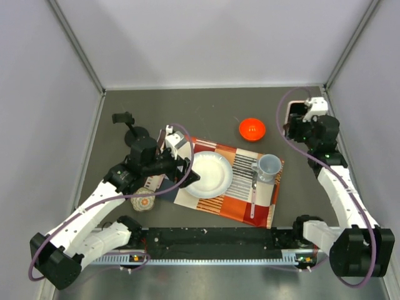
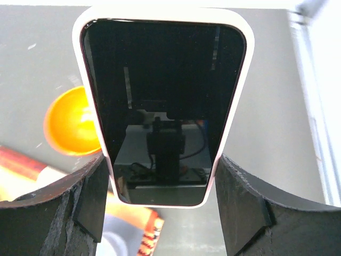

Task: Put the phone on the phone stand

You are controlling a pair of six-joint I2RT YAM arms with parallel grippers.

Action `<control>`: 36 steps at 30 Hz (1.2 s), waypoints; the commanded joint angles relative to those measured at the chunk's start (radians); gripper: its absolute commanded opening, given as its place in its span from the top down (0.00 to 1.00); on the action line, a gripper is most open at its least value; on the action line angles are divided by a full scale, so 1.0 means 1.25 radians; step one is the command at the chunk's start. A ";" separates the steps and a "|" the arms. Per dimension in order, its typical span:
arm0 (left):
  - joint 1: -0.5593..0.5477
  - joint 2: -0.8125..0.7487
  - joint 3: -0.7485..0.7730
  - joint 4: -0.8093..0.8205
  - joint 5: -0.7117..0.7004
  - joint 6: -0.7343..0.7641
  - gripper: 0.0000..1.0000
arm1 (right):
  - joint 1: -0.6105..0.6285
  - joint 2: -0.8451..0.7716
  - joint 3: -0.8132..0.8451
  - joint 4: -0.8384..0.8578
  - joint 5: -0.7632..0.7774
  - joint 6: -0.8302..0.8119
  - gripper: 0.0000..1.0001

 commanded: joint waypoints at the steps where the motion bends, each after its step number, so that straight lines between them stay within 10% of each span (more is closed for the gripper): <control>1: -0.002 -0.018 0.005 0.043 -0.010 -0.062 0.01 | 0.122 -0.007 0.093 0.006 -0.210 -0.150 1.00; 14: 0.060 -0.001 0.210 0.001 -0.028 -0.273 0.01 | 0.485 -0.007 0.293 -0.341 -0.423 -0.469 1.00; 36: 0.057 0.164 0.316 -0.081 0.294 -0.195 0.09 | 0.899 0.146 0.444 -0.518 0.005 -0.777 1.00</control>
